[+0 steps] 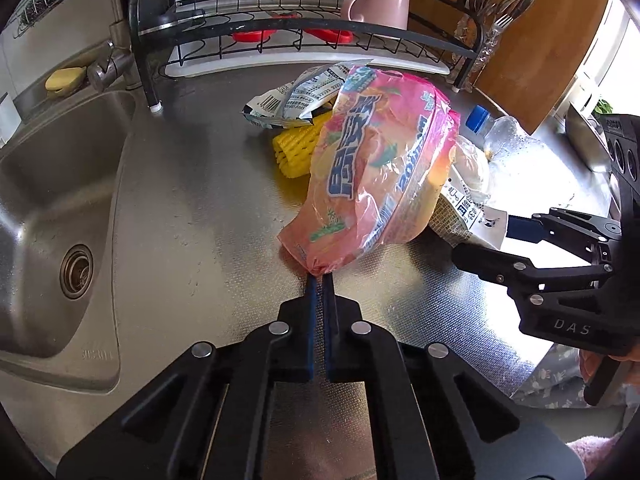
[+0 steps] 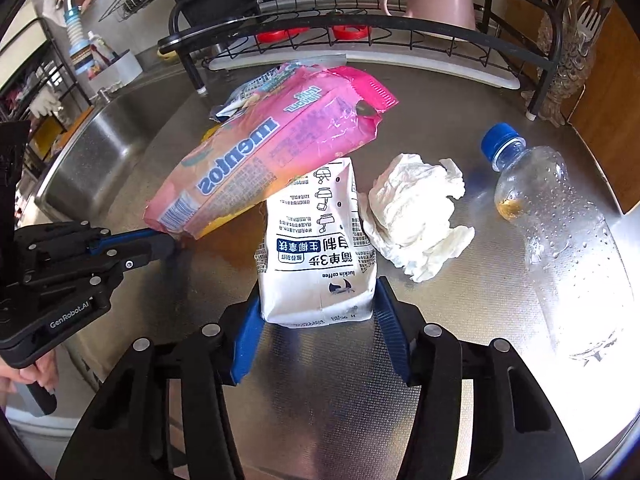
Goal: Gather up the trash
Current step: 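Grasp the pink snack bag with the left gripper while the right grasps the white carton, then lift the pink bag and white carton off the counter and carry them over the bin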
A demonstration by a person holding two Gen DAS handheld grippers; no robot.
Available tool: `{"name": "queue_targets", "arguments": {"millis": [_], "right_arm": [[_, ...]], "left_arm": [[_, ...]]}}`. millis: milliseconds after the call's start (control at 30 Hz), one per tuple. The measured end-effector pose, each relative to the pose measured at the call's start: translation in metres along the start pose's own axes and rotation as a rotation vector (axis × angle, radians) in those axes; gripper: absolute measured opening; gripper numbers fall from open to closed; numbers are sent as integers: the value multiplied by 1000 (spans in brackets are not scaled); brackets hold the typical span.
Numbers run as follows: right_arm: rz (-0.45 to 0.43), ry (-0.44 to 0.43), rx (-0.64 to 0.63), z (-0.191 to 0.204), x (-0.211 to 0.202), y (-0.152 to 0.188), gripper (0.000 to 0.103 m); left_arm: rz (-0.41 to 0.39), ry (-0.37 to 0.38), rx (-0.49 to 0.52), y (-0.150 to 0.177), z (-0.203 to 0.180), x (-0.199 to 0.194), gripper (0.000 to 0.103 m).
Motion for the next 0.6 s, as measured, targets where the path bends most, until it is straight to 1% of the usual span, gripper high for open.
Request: {"name": "queue_targets", "arguments": {"millis": [200,267,300,367,400,433,533,600], "right_arm": [[-18,-14,18,-5,-9,3,53],[-20,-23,32,-7,-12,5,53],[-21,-27,34,-8,-14,6,53],[-24,-27,33,-8,-19,9,52],[-26,-28,35,-8,-20,10,52],[-29,-30,40,-10,-22,12,52],[-35,-30,58,-14,-26,16,52],[-32,-36,71,-17,-27,18,52]], "left_arm": [[-28,10,13,-4,-5,-7,0],[-32,-5,21,-4,-7,-10,0],[-32,-23,20,-4,-8,-11,0],[-28,-55,8,-4,-6,-13,28],[-40,-67,2,-3,-4,-16,50],[-54,-82,2,-2,-4,-19,54],[-69,-109,11,-1,-1,-25,54],[-91,-127,46,-4,-4,-29,54]]}}
Point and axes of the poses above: each gripper's, at about its wrist camera, not at the fingertips, and x roughly the way its jaws point, z to its left, y to its underside, the point moved 3 cm from there along x, roughly the way its jaws point, and after that the axes turned 2 degrees about -y, right-handed, at the moved point
